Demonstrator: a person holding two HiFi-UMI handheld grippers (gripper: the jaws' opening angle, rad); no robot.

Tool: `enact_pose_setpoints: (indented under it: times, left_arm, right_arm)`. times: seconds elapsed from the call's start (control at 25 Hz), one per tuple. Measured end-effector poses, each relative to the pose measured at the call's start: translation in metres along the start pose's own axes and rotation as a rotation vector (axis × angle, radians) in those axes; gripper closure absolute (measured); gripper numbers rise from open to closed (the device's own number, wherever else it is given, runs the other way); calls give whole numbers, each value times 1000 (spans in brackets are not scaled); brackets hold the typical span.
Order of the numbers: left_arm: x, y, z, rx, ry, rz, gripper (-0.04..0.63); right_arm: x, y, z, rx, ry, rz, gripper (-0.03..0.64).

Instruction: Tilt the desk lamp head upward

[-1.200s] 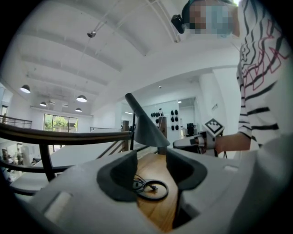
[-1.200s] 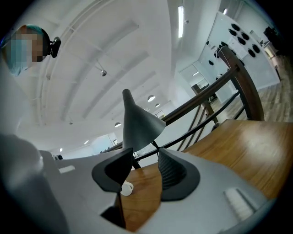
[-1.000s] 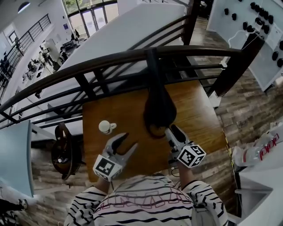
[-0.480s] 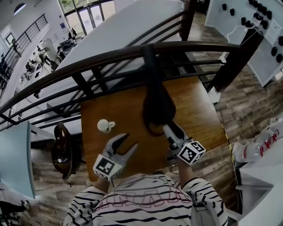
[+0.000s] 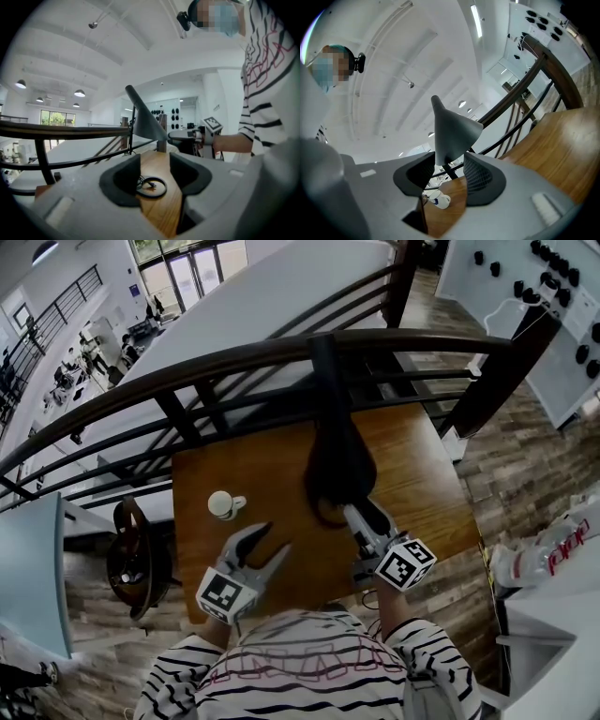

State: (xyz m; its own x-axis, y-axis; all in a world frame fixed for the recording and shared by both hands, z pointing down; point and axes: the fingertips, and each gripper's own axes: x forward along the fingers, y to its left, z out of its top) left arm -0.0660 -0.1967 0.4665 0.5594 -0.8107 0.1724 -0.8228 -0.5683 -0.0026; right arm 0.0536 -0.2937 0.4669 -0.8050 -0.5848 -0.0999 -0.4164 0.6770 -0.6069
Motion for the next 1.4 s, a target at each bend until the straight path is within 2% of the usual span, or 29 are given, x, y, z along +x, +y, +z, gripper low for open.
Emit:
enact_pose_setpoints:
  times: [0.12,0.4,0.6,1.4]
  left_arm:
    - [-1,-1,0,-1,-5,-9,402]
    - [-7,-3,-2,-4,-10,-25,404]
    - [-10,-9,-5,-6,-13,-46,405]
    - [-22,-28,2,-22,-43,-167,410]
  right_arm:
    - [-1,4,-2,-32,13,-6,428]
    - [-9,12,2,-77,-7,-23,448]
    - [-20,25,7,-152,-9,-34,440]
    - [-57,103,68,-351,-161,-66,439]
